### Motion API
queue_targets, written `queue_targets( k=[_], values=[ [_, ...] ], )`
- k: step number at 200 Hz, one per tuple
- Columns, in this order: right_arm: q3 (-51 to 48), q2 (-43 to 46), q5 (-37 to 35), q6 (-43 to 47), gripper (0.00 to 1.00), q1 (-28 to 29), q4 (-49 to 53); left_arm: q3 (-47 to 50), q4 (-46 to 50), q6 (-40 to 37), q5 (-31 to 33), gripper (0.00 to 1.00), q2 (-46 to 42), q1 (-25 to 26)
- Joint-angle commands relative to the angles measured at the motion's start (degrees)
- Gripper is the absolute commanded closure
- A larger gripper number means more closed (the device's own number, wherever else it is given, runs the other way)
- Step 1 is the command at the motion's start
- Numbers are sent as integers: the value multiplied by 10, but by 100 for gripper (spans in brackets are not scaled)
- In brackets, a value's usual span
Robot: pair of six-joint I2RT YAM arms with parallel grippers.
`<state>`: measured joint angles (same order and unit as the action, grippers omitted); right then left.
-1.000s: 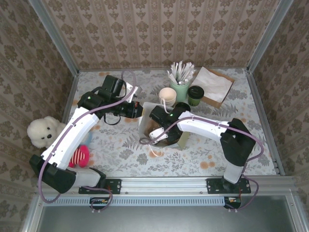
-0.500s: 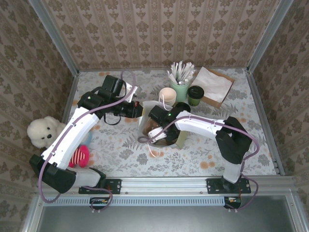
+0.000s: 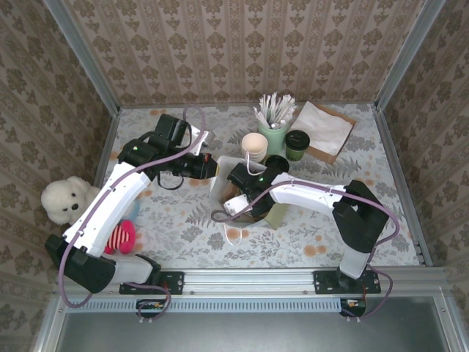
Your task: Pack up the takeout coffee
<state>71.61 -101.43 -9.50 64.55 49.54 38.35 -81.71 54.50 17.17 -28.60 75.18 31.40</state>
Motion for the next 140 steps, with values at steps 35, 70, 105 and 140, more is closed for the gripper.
queue_targets(
  k=[35,70,105,140],
  values=[
    [11,24,39,-43,92,1,20,2,-10,6,-10,98,-2,-6],
    [9,75,84,-92,64,4,29,9,-13,7,0,99,-2,-10],
    [-14,153,117,-140,37,16,-9,13,-14,10,8,99,-1,-13],
    [-15,212,138,-211,21,19,-43,17,-21,14,10,99,-1,-13]
  ],
)
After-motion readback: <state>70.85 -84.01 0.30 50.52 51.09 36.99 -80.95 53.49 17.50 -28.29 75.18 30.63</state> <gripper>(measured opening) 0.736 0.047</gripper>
